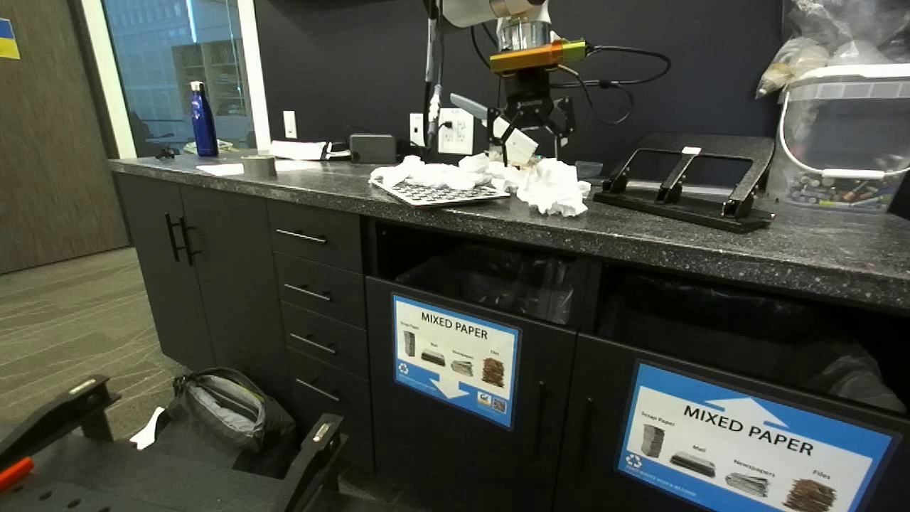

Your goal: Put all the white pieces of paper in the left bin

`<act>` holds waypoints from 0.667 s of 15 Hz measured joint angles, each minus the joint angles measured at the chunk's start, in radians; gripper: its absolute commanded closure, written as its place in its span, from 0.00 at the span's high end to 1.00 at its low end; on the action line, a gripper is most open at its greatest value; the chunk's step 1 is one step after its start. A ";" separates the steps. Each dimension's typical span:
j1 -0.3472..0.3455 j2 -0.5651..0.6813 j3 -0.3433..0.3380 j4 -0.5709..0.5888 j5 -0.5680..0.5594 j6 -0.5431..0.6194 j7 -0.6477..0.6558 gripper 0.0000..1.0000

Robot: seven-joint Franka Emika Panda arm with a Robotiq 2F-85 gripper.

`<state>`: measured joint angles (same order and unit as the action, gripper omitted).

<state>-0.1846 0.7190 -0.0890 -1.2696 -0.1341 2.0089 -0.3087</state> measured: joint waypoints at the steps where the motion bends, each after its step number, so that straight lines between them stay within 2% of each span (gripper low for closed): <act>1: -0.003 0.010 -0.003 0.011 0.000 0.000 0.002 1.00; 10: -0.076 0.115 0.010 0.128 0.028 -0.010 -0.025 1.00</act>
<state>-0.2609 0.8340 -0.0790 -1.1414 -0.1065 1.9990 -0.3334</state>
